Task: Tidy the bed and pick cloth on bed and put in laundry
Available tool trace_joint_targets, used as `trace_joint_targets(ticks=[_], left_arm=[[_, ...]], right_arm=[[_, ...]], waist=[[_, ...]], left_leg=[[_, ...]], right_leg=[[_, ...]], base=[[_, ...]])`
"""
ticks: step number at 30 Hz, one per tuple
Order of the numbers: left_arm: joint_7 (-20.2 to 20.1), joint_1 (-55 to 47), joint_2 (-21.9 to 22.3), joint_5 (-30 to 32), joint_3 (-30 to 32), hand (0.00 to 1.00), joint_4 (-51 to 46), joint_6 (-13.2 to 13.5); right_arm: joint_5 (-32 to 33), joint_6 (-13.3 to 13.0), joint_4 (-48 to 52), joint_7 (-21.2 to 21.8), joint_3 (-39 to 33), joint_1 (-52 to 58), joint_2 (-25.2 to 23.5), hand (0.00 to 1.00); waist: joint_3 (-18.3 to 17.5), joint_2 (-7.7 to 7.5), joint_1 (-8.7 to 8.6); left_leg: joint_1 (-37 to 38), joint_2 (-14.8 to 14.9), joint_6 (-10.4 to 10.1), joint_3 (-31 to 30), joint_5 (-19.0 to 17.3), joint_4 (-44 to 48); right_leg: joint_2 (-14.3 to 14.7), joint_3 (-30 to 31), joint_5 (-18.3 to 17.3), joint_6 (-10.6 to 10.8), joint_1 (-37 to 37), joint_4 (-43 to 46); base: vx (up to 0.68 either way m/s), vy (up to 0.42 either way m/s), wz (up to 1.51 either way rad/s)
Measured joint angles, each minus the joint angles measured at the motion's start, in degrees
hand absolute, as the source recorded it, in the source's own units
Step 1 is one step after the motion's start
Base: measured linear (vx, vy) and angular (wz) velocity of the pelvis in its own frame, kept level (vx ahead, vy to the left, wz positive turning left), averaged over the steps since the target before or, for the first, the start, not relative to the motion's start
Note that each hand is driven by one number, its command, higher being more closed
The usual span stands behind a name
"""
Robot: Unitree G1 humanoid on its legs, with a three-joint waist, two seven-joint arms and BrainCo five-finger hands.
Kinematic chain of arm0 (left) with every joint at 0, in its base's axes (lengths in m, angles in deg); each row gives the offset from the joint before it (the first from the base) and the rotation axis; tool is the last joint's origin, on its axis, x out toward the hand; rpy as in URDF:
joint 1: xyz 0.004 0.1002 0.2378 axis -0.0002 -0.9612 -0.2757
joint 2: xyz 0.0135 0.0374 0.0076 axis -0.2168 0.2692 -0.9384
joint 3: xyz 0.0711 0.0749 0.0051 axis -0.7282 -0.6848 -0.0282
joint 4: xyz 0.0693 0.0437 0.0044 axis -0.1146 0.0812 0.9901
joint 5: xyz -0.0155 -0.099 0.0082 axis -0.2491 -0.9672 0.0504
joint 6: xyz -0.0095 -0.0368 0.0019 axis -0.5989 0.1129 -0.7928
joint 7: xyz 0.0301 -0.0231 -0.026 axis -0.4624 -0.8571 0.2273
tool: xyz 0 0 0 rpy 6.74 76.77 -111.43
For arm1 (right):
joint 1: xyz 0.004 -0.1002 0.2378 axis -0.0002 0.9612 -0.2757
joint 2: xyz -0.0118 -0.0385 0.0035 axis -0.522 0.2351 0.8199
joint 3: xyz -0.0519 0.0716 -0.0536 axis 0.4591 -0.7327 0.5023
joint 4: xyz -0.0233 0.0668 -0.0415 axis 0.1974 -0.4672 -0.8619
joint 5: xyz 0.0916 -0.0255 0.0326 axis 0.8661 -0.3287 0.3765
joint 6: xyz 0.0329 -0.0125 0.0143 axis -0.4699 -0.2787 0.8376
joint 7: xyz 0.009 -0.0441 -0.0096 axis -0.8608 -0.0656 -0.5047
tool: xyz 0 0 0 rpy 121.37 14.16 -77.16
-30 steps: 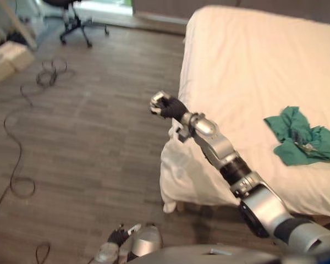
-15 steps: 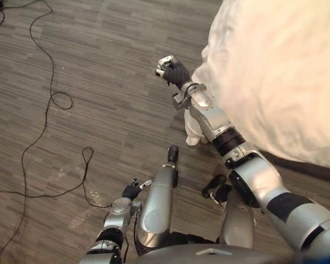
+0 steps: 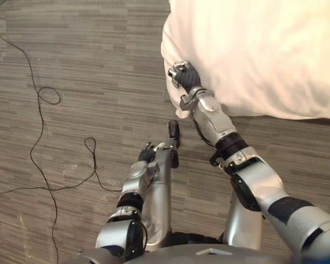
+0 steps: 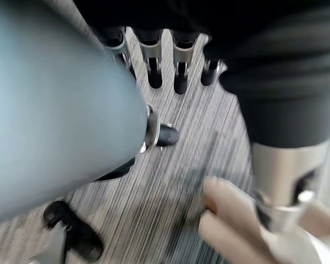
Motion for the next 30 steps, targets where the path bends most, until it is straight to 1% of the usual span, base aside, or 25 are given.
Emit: trace_joint_targets(ticks=[3,4,7,8,9,10,11,12,13,14,15,16,17,18,20,21,22,23,24,27,28,30], left_arm=[[0.5,1.8,-0.1,-0.9,0.9,0.0,-0.1,-1.5],[0.7,2.2,-0.2,-1.0,1.3,0.0,-0.4,-1.9],[2.0,2.5,-1.1,-4.5,1.2,0.0,-2.5,-4.2],[2.4,2.5,-1.6,-5.2,1.3,0.0,-2.7,-5.1],[2.5,2.5,-1.9,-5.4,1.3,0.0,-3.1,-5.5],[2.7,2.4,-2.3,-5.4,1.3,0.0,-3.7,-6.4],[2.9,2.1,-3.2,-5.4,1.5,0.0,-4.3,-7.6],[2.9,1.9,-3.8,-5.4,1.7,0.0,-4.4,-8.0],[2.9,1.6,-4.8,-5.3,2.0,0.0,-4.6,-9.0],[2.9,1.2,-5.5,-5.3,2.4,0.0,-4.7,-9.7],[2.9,0.3,-6.5,-5.3,2.4,0.0,-4.7,-10.5],[2.9,-0.3,-7.0,-5.2,2.4,0.0,-4.8,-10.8],[2.9,-2.0,-7.9,-5.1,2.4,0.0,-5.3,-11.4],[2.8,-3.4,-8.4,-4.9,2.4,0.0,-6.0,-12.1],[2.4,-6.3,-8.8,-4.1,2.2,0.0,-6.3,-13.0],[1.8,-8.1,-9.0,-3.8,2.0,0.0,-6.3,-13.2],[1.3,-9.0,-9.1,-3.3,1.8,0.0,-6.3,-13.4],[0.0,-10.4,-9.3,-1.9,0.7,0.0,-6.3,-13.8],[-1.7,-11.6,-9.3,-1.8,-0.8,0.0,-6.2,-14.0],[-4.6,-13.5,-8.9,-0.1,-4.1,0.0,-5.9,-14.1],[-5.6,-14.6,-8.5,0.5,-5.5,0.0,-5.7,-14.1],[-7.6,-15.8,-8.5,1.9,-6.9,0.0,-4.0,-14.2]], right_arm=[[2.8,0.3,1.0,1.3,-2.0,0.0,-0.1,1.0],[4.8,0.7,2.2,1.6,-2.5,0.7,-0.1,1.0],[10.4,2.0,4.9,3.4,-5.5,2.7,-0.8,1.0],[13.0,2.1,5.6,4.4,-7.0,4.1,-1.6,1.0],[13.7,2.1,6.1,4.8,-7.5,5.0,-1.9,1.0],[14.3,2.2,6.8,5.6,-8.5,6.6,-2.3,1.0],[15.8,2.2,7.6,7.1,-9.2,9.9,-2.4,1.0],[15.9,2.2,7.7,7.8,-9.7,11.3,-2.5,1.0],[16.8,2.2,7.7,8.6,-13.1,14.6,-3.5,1.0],[18.4,2.0,7.5,8.6,-16.9,17.3,-3.9,1.0],[19.8,1.1,7.4,8.4,-23.5,21.3,-3.2,1.0],[20.4,0.3,7.4,8.4,-26.6,23.4,-2.4,1.0],[20.7,-1.2,7.5,8.7,-30.8,26.7,0.3,1.0],[20.9,-2.0,7.5,8.8,-33.0,29.7,2.5,1.0],[21.0,-3.6,7.6,10.2,-36.8,36.1,7.4,1.0],[21.3,-4.0,7.7,10.9,-38.4,39.1,8.5,1.0],[21.6,-4.1,7.8,11.3,-38.9,40.9,9.1,1.0],[21.9,-4.2,7.8,12.6,-40.4,44.2,9.2,1.0],[22.0,-4.2,7.8,13.5,-41.2,47.6,9.1,1.0],[22.0,-4.1,9.3,15.2,-43.9,52.2,9.0,1.0],[22.0,-4.3,11.4,16.3,-45.6,53.8,9.1,1.0],[22.1,-5.8,14.2,18.1,-48.3,55.4,9.7,1.0]], waist=[[0.1,0.1,-0.11],[0.2,0.04,-0.3],[0.3,-0.23,-0.71],[0.3,-0.37,-1.1],[0.3,-0.43,-1.26],[0.4,-0.74,-1.54],[0.3,-1.44,-2.32],[0.3,-1.76,-2.75],[0.3,-2.67,-3.47],[0.4,-3.63,-3.94],[0.4,-4.77,-4.47],[0.3,-5.52,-4.84],[0.3,-6.76,-5.77],[0.2,-7.5,-6.44],[-0.1,-8.22,-7.46],[-0.6,-8.65,-7.82],[-1.1,-8.89,-7.89],[-2.5,-8.93,-7.89],[-4.5,-8.9,-7.89],[-6.9,-8.67,-7.82],[-8.0,-8.49,-7.83],[-10.0,-8.08,-8.11]], left_leg=[[-2.3,0.5,0.4,0.6,-0.3,1.5],[-3.3,0.7,0.7,0.6,-0.5,2.4],[-4.4,1.4,1.7,1.1,-1.4,4.8],[-4.4,1.9,2.5,2.2,-1.9,5.9],[-4.4,2.1,2.7,2.5,-2.3,6.5],[-4.3,2.4,3.1,2.9,-2.9,7.6],[-4.2,2.9,3.9,3.4,-4.1,9.1],[-3.9,3.1,4.0,3.7,-4.7,9.8],[-3.1,3.4,4.6,4.3,-5.5,10.5],[-1.8,3.4,5.0,5.2,-6.0,10.6],[0.2,3.4,5.2,6.2,-6.8,10.5],[1.3,3.4,5.4,7.1,-7.0,10.2],[3.9,3.2,5.9,8.6,-7.4,9.4],[6.1,3.1,6.1,9.7,-7.6,8.5],[12.1,2.5,6.5,12.3,-8.0,5.7],[15.9,2.3,6.4,14.0,-8.0,3.8],[17.8,2.3,6.3,14.7,-8.0,2.9],[20.6,2.4,6.0,15.7,-7.9,1.2],[23.1,2.3,5.6,16.8,-7.6,-0.5],[29.7,1.9,4.6,19.1,-7.0,-4.6],[32.5,1.5,4.2,19.6,-6.8,-6.2],[36.4,0.9,3.7,20.2,-6.5,-8.8]], right_leg=[[0.0,0.3,0.2,-0.2,-2.1,0.8],[0.1,0.4,0.4,-0.2,-2.9,1.0],[0.4,0.7,1.1,-0.1,-2.7,1.0],[0.5,1.2,1.5,0.1,-2.5,0.9],[0.6,1.4,1.8,0.2,-2.4,0.9],[0.8,1.9,2.1,0.4,-2.1,0.7],[1.5,2.7,2.9,0.7,-1.5,0.4],[1.6,3.0,3.1,0.8,-1.1,0.1],[2.0,3.9,3.5,0.8,-0.2,-0.6],[2.0,4.6,4.0,1.2,0.8,-1.2],[2.4,5.8,4.8,1.6,2.3,-2.3],[2.4,6.5,5.2,1.6,3.0,-2.8],[2.5,7.6,6.0,2.0,4.8,-4.3],[2.5,8.5,6.5,2.5,6.3,-5.4],[2.8,10.3,7.6,2.7,10.7,-8.4],[2.8,10.9,7.9,3.2,13.5,-10.3],[2.9,11.0,8.0,3.3,15.0,-11.3],[3.2,11.0,8.1,3.7,17.4,-13.0],[3.3,11.0,8.6,4.5,19.5,-14.7],[3.3,10.9,8.8,4.9,25.1,-17.7],[3.3,10.8,9.2,5.5,27.5,-18.9],[3.4,10.5,9.5,6.0,31.2,-21.0]], base=[[-0.05,0.026,-0.03],[-0.05,0.047,-0.01],[-0.05,0.08,-0.05],[-0.04,0.116,-0.11],[-0.04,0.118,-0.18],[-0.07,0.147,-0.31],[-0.07,0.155,-0.34],[-0.07,0.19,-0.39],[-0.04,0.168,-0.33],[-0.05,0.204,-0.42],[-0.04,0.17,-0.36],[-0.03,0.185,-0.43],[-0.01,0.163,-0.41],[0.01,0.157,-0.47],[0.02,0.129,-0.52],[0.05,0.09,-0.54],[0.06,0.039,-0.51],[0.1,0.0,-0.31],[0.11,-0.014,-0.21],[0.15,-0.035,-0.11],[0.15,-0.014,-0.14],[0.19,-0.006,-0.14]])
